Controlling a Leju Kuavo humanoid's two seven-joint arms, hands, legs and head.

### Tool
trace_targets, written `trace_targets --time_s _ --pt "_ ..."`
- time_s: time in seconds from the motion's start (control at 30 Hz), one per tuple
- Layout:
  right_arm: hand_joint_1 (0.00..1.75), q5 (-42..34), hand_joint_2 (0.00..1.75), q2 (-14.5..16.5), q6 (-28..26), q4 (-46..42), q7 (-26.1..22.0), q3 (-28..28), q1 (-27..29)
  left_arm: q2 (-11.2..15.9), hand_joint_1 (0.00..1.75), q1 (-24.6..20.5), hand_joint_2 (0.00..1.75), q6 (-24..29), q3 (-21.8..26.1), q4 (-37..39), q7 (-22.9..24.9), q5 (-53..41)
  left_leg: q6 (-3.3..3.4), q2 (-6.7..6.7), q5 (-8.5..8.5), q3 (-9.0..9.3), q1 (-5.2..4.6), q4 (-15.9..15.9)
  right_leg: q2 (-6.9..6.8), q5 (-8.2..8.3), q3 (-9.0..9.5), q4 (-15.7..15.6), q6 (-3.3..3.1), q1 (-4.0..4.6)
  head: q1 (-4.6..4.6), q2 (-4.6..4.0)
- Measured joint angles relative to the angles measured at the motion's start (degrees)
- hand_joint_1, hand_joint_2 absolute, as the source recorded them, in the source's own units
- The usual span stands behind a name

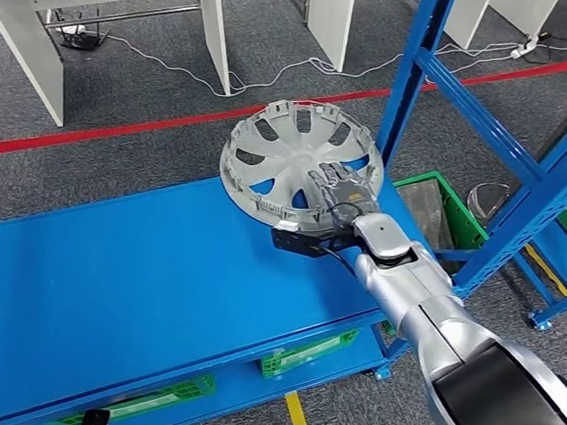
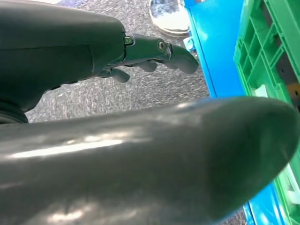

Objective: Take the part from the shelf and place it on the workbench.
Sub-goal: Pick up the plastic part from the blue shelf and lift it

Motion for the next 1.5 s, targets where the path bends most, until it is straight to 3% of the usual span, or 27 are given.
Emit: trace_targets --time_s 0.1,0.17,0.3,0.37,0.43,0.47,0.5,0.53,0.6,0.67,0.77,0.83,0.93,0.97,1.0,1.03,1.07,1.13,1.2,1.3,1.37,1.47,1.5 --pt "0.00 -0.1 1.75 0.0 2.6 0.1 0.9 0.0 -0.3 0.0 0.00 0.0 0.00 0.0 0.0 0.0 0.1 -0.1 0.14 0.00 5.81 4.63 0.12 -10.7 0.11 -0.35 0.17 0.3 0.42 0.11 -0.01 0.00" --pt "0.00 -0.2 1.75 0.0 4.8 0.3 1.5 0.0 -0.7 -0.1 0.00 -0.1 0.00 0.0 0.0 0.0 0.2 -0.2 0.65 -0.09 6.67 6.20 0.02 -14.5 0.19 -0.40 -0.13 0.5 0.87 0.32 0.04 0.00" --pt "0.00 0.0 1.75 0.0 8.8 0.8 2.5 0.0 -1.1 -0.1 0.00 0.1 0.00 -0.1 0.0 0.0 1.0 -0.5 2.29 -0.12 6.57 6.37 0.02 -15.2 0.13 -1.07 -0.82 1.3 1.96 0.21 0.16 0.00" --pt "0.00 0.4 1.75 0.0 10.4 1.1 2.8 0.0 -1.5 -0.2 0.00 0.1 0.00 -0.1 0.0 0.0 1.4 -0.6 2.95 -0.03 6.68 6.53 0.12 -15.4 0.03 -3.82 -3.34 6.4 2.37 0.13 0.34 0.00" --pt "0.00 1.2 1.75 0.0 12.3 1.4 2.9 0.0 -1.6 -0.2 0.00 0.1 0.00 -0.1 0.0 0.0 2.0 -0.6 3.24 0.01 6.61 6.52 0.04 -15.3 -0.01 -7.01 -7.19 14.3 2.58 0.12 0.44 0.00" --pt "0.00 1.6 1.75 0.0 13.2 1.6 3.0 0.1 -1.5 -0.2 0.00 0.2 0.00 -0.1 0.0 0.0 2.2 -0.7 3.29 0.01 6.58 6.55 -0.01 -15.3 -0.01 -7.53 -8.51 16.8 2.58 0.12 0.43 0.00" --pt "0.00 2.0 1.75 0.0 14.1 1.8 3.2 0.2 -1.4 -0.3 0.00 0.2 0.00 -0.1 0.0 0.0 2.4 -0.7 3.32 -0.02 6.56 6.58 -0.05 -15.3 -0.01 -6.99 -8.84 17.2 2.50 0.13 0.44 0.00" --pt "0.00 2.3 1.75 0.0 14.8 1.9 3.4 0.3 -1.4 -0.3 0.00 0.2 0.00 -0.1 0.0 0.0 2.5 -0.7 3.32 -0.08 6.53 6.65 -0.09 -15.3 -0.02 -5.46 -7.99 15.2 2.33 0.13 0.44 0.00" --pt "0.00 2.7 1.75 0.0 15.8 2.0 3.7 0.5 -1.6 -0.3 0.00 0.3 0.00 -0.1 0.1 0.0 2.7 -0.7 3.18 -0.20 6.40 6.82 -0.21 -15.3 -0.06 -1.71 -3.98 7.1 1.76 0.23 0.43 0.00" --pt "0.00 2.9 1.75 0.1 16.2 2.1 3.8 0.7 -2.0 -0.4 0.00 0.3 0.00 -0.1 0.1 0.0 2.7 -0.7 2.76 -0.20 6.31 6.73 -0.41 -15.2 -0.07 -0.20 -0.90 1.4 1.29 0.43 0.40 0.00" --pt "0.00 3.0 1.75 0.2 16.4 2.2 3.8 1.0 -2.1 -0.6 0.00 0.3 0.00 -0.1 0.0 0.0 2.8 -0.7 1.85 -0.13 6.25 6.69 -0.39 -15.2 0.05 -0.25 -0.24 0.4 0.80 0.47 0.37 0.00" --pt "0.00 3.0 1.75 0.3 16.6 2.2 3.8 1.1 -2.3 -0.6 0.00 0.3 0.00 -0.1 0.0 0.0 2.8 -0.8 1.17 -0.09 4.77 6.12 -0.33 -13.4 -0.01 -0.13 0.08 0.0 0.33 0.18 0.24 0.00" --pt "0.00 3.0 1.75 0.4 18.8 2.3 4.2 1.3 -2.2 -0.6 0.00 0.4 0.00 -0.1 0.0 0.0 2.9 -0.8 0.41 -0.04 -0.36 1.52 -0.10 -3.0 -0.11 -0.14 0.26 -0.1 -0.05 0.08 0.04 0.00" --pt "0.00 2.9 1.75 0.4 19.6 2.3 4.4 1.3 -2.2 -0.6 0.00 0.4 0.00 -0.1 0.0 0.0 2.9 -0.8 0.27 -0.04 -1.44 0.03 -0.04 0.2 -0.11 -0.16 0.29 -0.1 -0.07 0.09 0.05 0.00" --pt "0.00 2.9 1.75 0.5 20.2 2.3 4.6 1.3 -2.2 -0.5 0.00 0.5 0.00 -0.1 0.0 0.0 2.9 -0.8 0.19 -0.04 -1.45 -0.68 -0.02 1.7 -0.10 -0.19 0.35 -0.1 -0.09 0.09 0.04 0.00" --pt "0.00 2.9 1.75 0.5 20.5 2.3 4.8 1.3 -2.2 -0.5 0.00 0.5 0.00 -0.1 0.1 0.0 2.9 -0.8 0.16 -0.04 -0.30 -0.29 0.02 0.8 -0.07 -0.23 0.44 -0.1 -0.09 0.08 0.03 0.00" --pt "0.00 2.8 1.75 0.5 20.8 2.4 4.8 1.4 -2.2 -0.5 0.00 0.5 0.00 -0.1 0.1 0.0 2.9 -0.9 0.17 -0.03 1.70 1.10 0.06 -2.2 -0.04 -0.29 0.57 0.0 -0.04 0.06 0.04 0.00" --pt "0.00 2.8 1.75 0.5 21.1 2.4 4.8 1.4 -2.2 -0.4 0.00 0.5 0.00 -0.1 0.1 0.0 3.0 -0.9 0.27 -0.03 5.50 4.91 0.10 -10.5 0.03 -0.45 0.68 0.1 0.23 0.19 0.04 0.00" --pt "0.00 2.8 1.75 0.5 21.2 2.5 4.9 1.5 -2.2 -0.4 0.00 0.5 0.00 -0.1 0.1 0.0 3.1 -1.0 0.71 -0.08 6.56 6.74 0.04 -14.8 0.16 -0.46 0.44 0.3 0.69 0.44 0.05 0.00" --pt "0.00 2.8 1.75 0.5 21.8 2.5 4.8 1.5 -2.2 -0.4 0.00 0.6 0.00 0.0 0.1 0.0 3.3 -1.2 1.91 -0.08 6.59 6.75 -0.03 -15.3 0.20 -0.52 0.13 0.3 1.50 0.41 0.05 0.00" --pt "0.00 2.8 1.75 0.5 23.0 2.6 4.5 1.6 -2.2 -0.5 0.00 0.6 0.00 0.0 0.1 0.0 3.3 -1.2 2.76 0.00 6.83 6.82 0.10 -15.6 0.07 -2.33 -1.31 3.0 2.03 0.31 0.21 0.00" --pt "0.00 3.0 1.75 0.5 26.0 2.8 3.5 1.7 -2.3 -0.5 0.00 0.5 0.00 0.0 0.1 0.0 3.2 -1.1 3.32 0.08 6.87 6.70 0.06 -15.6 -0.02 -7.40 -6.70 14.2 2.47 0.27 0.38 0.00" --pt "0.00 3.1 1.75 0.5 26.8 2.8 3.1 1.7 -2.3 -0.5 0.00 0.6 0.00 0.0 0.1 0.0 3.2 -1.0 3.36 0.09 6.86 6.71 0.03 -15.6 -0.03 -7.96 -7.86 16.7 2.49 0.27 0.37 0.00"
